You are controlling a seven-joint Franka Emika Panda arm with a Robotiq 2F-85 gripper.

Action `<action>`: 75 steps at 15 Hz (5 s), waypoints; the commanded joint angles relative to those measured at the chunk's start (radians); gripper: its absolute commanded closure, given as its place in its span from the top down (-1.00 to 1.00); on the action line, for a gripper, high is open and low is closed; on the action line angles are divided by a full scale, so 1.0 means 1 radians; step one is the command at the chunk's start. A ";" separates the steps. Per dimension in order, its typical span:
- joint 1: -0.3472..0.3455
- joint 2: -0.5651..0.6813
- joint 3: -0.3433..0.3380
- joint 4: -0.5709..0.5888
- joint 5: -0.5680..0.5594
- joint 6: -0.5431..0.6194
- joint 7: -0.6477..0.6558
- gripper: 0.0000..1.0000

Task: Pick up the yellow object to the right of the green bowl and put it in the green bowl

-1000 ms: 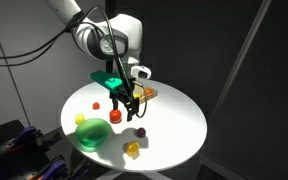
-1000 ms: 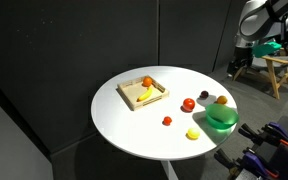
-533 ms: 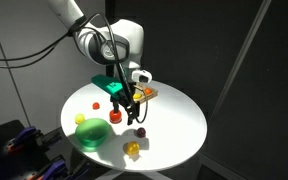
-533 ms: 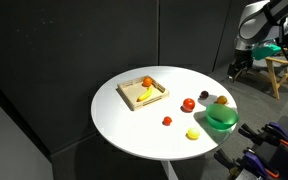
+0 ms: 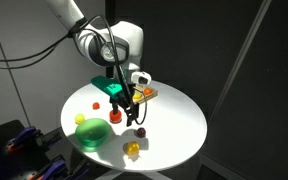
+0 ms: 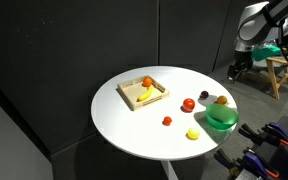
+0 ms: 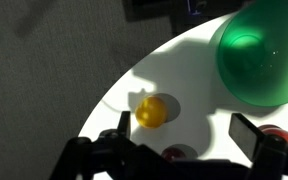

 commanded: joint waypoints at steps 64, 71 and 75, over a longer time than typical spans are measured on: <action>-0.071 0.541 0.031 0.241 0.080 0.295 -0.047 -0.20; -0.053 0.507 0.006 0.227 0.042 0.241 -0.045 -0.20; -0.052 0.471 0.001 0.211 0.029 0.223 -0.053 -0.20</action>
